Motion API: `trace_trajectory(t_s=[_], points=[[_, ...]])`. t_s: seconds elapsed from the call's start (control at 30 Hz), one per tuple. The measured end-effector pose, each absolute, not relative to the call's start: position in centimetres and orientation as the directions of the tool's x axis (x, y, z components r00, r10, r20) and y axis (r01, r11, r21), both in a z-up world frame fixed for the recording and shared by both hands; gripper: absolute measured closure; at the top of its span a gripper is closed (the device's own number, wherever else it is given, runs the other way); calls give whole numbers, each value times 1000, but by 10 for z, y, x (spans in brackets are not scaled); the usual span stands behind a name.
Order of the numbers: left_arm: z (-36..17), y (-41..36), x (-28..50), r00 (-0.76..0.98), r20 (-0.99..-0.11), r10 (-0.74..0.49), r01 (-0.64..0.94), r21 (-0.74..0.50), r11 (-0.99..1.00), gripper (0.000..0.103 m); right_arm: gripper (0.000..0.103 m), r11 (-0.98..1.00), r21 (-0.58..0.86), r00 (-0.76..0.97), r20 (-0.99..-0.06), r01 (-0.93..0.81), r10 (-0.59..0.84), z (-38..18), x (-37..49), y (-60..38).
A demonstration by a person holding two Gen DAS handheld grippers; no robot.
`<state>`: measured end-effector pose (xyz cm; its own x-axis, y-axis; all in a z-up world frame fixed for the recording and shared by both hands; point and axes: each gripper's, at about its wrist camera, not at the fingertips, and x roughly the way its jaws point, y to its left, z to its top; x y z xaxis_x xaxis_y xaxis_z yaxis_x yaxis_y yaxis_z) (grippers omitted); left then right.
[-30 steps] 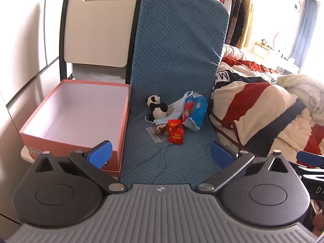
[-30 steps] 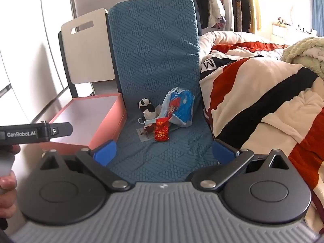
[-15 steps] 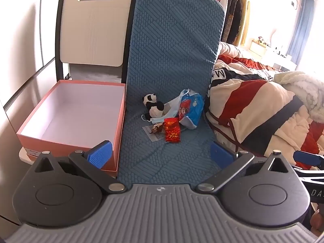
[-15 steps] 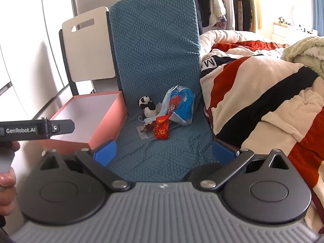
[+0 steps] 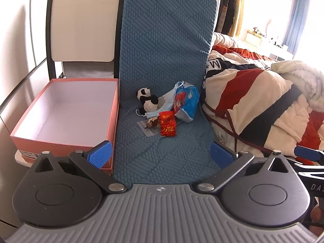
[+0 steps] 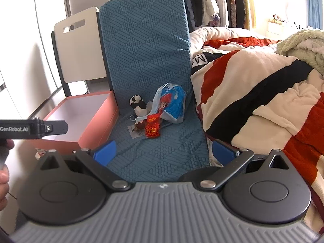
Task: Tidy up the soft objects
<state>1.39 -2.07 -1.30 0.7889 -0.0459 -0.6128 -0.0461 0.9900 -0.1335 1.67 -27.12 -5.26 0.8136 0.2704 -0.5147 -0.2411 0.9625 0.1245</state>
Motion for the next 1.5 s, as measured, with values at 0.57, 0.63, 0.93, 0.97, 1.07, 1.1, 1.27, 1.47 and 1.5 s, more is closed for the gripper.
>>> trace_trajectory(t_s=[0.57, 0.63, 0.93, 0.97, 1.07, 1.1, 1.27, 1.47, 1.5], points=[[-54, -21, 35, 756, -654, -28, -65, -118, 991, 0, 0, 960, 138, 800, -531, -243, 279, -82, 36, -277], [-56, -21, 34, 753, -657, -34, -62, -123, 991, 0, 0, 960, 143, 796, -536, -240, 279, -85, 36, -278], [-60, -23, 37, 739, -673, -41, -59, -125, 990, 0, 0, 961, 142, 792, -545, -236, 275, -90, 38, -280], [-60, -23, 35, 743, -668, -41, -64, -132, 989, 0, 0, 961, 141, 791, -546, -236, 275, -90, 38, -280], [-57, -24, 30, 761, -647, -39, -56, -125, 991, 0, 0, 961, 145, 788, -551, -234, 275, -92, 38, -280], [-57, -25, 31, 758, -651, -35, -56, -119, 991, 0, 0, 961, 149, 787, -551, -234, 277, -92, 38, -280], [-60, -25, 31, 744, -667, -35, -61, -120, 991, 0, 0, 962, 151, 784, -557, -230, 275, -96, 38, -280], [-65, -22, 30, 739, -673, -31, -67, -120, 991, 0, 0, 964, 140, 784, -562, -224, 264, -98, 36, -280], [-65, -21, 31, 736, -676, -35, -66, -122, 990, 0, 0, 964, 141, 782, -564, -225, 265, -99, 37, -280]])
